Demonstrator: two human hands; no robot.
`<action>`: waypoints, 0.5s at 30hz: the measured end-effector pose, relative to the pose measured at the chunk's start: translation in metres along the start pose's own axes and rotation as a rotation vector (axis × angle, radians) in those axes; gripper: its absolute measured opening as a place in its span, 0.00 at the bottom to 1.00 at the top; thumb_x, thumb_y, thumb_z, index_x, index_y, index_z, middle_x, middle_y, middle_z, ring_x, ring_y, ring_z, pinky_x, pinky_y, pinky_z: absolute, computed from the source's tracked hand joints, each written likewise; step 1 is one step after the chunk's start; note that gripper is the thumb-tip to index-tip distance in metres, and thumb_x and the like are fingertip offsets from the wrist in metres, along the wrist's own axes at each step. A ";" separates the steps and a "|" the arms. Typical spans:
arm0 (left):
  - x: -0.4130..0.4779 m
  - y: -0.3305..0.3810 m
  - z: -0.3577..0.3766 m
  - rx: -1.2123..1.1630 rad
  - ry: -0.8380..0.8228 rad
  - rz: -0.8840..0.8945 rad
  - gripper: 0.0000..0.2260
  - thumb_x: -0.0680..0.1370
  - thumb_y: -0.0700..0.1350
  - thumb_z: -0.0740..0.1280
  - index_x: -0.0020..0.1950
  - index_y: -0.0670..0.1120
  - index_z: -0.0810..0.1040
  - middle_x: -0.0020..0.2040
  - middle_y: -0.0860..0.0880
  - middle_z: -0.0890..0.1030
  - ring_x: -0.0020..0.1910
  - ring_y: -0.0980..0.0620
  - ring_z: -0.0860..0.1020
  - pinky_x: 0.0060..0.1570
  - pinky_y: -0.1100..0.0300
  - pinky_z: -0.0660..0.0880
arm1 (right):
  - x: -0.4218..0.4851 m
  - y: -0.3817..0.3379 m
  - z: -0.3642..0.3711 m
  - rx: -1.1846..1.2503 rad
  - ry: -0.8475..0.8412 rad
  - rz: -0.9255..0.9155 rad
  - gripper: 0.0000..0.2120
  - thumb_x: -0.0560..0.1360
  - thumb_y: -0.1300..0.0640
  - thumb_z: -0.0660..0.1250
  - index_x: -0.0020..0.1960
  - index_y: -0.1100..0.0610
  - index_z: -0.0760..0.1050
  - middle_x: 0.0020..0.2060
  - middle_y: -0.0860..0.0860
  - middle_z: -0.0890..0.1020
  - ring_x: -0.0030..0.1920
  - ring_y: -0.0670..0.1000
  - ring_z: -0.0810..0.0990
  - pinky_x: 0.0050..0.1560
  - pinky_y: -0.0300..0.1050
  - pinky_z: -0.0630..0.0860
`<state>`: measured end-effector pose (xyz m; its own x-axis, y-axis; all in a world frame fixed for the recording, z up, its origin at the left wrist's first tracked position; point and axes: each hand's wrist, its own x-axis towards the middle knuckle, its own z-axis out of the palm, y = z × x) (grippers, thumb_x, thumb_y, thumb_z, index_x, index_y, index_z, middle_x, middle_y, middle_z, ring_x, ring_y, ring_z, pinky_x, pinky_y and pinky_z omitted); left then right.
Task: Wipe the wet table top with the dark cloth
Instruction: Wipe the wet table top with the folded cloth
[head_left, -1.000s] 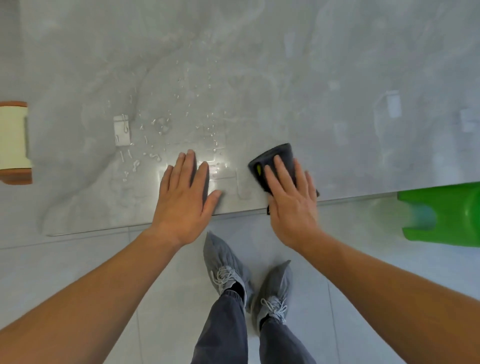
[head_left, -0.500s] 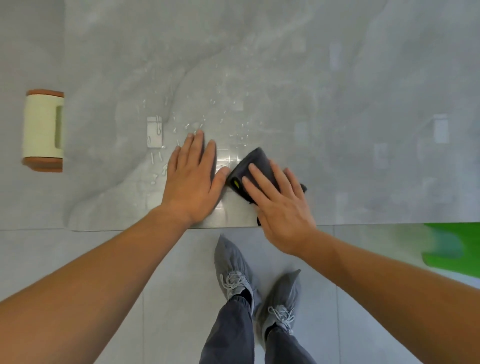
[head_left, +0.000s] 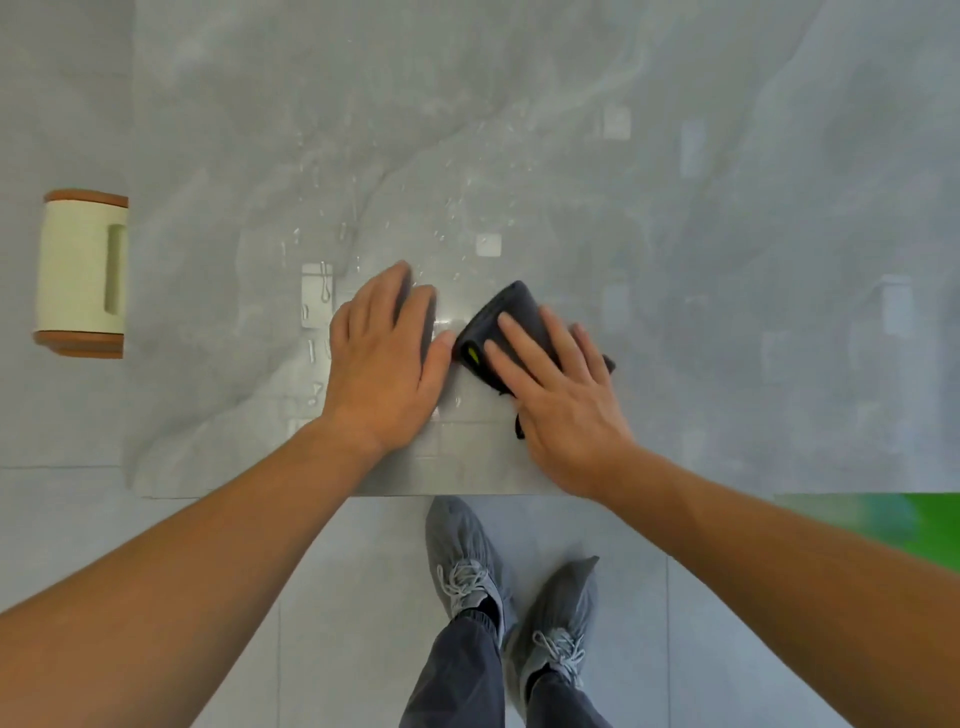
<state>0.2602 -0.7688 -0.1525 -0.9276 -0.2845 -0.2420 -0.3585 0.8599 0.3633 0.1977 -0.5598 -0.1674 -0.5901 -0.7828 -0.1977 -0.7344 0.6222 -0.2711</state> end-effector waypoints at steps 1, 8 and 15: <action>0.006 -0.001 -0.001 -0.004 -0.005 -0.001 0.26 0.82 0.59 0.49 0.76 0.47 0.64 0.80 0.44 0.57 0.79 0.43 0.54 0.75 0.46 0.52 | -0.005 0.005 0.000 -0.023 -0.039 -0.070 0.30 0.79 0.53 0.55 0.80 0.49 0.56 0.81 0.49 0.54 0.80 0.60 0.47 0.78 0.63 0.47; 0.036 -0.001 -0.001 0.080 -0.079 -0.004 0.29 0.83 0.61 0.44 0.81 0.49 0.54 0.83 0.46 0.48 0.81 0.46 0.46 0.76 0.47 0.46 | 0.088 0.057 -0.029 0.062 0.063 0.266 0.29 0.80 0.55 0.55 0.80 0.48 0.56 0.81 0.48 0.53 0.80 0.60 0.48 0.79 0.60 0.44; 0.043 0.001 -0.006 0.055 -0.017 -0.021 0.25 0.83 0.58 0.48 0.73 0.48 0.69 0.78 0.45 0.63 0.76 0.43 0.58 0.72 0.46 0.55 | 0.037 0.019 -0.009 0.005 0.004 0.043 0.26 0.83 0.48 0.52 0.80 0.49 0.58 0.81 0.49 0.55 0.80 0.59 0.48 0.78 0.63 0.47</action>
<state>0.2191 -0.7828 -0.1570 -0.9179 -0.2960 -0.2641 -0.3711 0.8759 0.3083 0.1595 -0.5767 -0.1716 -0.6223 -0.7554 -0.2051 -0.7070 0.6549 -0.2670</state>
